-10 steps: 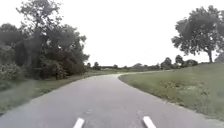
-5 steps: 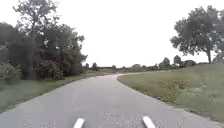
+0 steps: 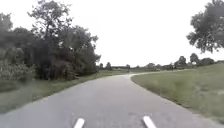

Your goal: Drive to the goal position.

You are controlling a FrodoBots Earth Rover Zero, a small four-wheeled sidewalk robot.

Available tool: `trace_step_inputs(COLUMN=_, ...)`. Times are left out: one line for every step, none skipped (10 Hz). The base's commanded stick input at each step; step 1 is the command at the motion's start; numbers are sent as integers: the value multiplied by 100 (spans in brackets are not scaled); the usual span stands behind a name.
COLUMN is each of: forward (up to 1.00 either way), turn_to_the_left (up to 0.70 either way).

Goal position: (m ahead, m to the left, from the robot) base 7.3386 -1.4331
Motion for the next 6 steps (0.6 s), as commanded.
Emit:
trace_step_inputs(forward=50, turn_to_the_left=0)
trace_step_inputs(forward=50, turn_to_the_left=0)
trace_step_inputs(forward=50, turn_to_the_left=0)
trace_step_inputs(forward=50, turn_to_the_left=0)
trace_step_inputs(forward=50, turn_to_the_left=0)
trace_step_inputs(forward=50, turn_to_the_left=0)
